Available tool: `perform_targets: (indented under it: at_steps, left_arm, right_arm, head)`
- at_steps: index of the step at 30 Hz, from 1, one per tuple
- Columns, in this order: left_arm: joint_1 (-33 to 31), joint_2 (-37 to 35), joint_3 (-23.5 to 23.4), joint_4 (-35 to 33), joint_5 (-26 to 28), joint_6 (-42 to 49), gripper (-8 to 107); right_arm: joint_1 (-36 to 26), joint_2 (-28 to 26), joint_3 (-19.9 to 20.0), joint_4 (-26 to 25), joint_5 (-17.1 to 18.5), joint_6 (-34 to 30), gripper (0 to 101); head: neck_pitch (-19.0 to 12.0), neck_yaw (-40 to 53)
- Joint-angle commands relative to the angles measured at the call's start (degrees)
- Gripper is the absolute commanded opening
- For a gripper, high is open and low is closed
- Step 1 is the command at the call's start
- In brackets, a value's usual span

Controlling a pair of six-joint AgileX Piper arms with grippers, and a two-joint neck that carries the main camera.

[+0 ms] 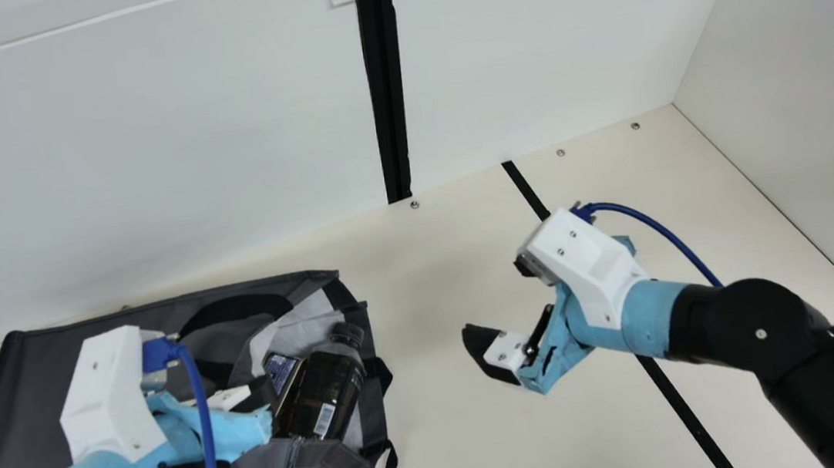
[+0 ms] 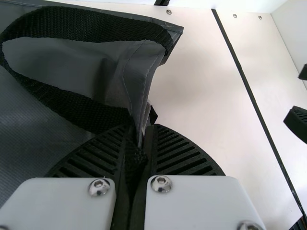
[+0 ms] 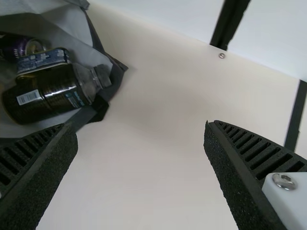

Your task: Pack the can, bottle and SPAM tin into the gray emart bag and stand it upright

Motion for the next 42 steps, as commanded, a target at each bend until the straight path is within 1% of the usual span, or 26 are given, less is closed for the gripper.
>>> perform_targets:
  at_steps: [1,11,18,31,42]
  left_arm:
    - [0.0,0.0,0.0,0.0,0.0,0.0,-8]
    - [0.0,0.0,0.0,0.0,0.0,0.0,-8]
    - [0.0,0.0,0.0,0.0,0.0,0.0,-8]
    - [0.0,0.0,0.0,0.0,0.0,0.0,-8]
    - [0.0,0.0,0.0,0.0,0.0,0.0,-8]
  right_arm:
    - [-0.8,-0.9,0.2,-1.1,-0.2,1.2,95]
    - [-5.0,-5.1,1.4,-6.3,-0.2,6.2,95]
    - [-8.0,-7.8,1.8,-9.3,0.5,9.0,95]
    - [-14.6,-11.2,0.8,-13.4,2.6,12.1,95]
    - [-19.5,-14.0,-0.6,-20.9,4.8,17.9,95]
  head:
    - [-1.2,0.0]
    - [-1.2,0.0]
    - [-1.2,0.0]
    - [-1.2,0.0]
    - [-1.2,0.0]
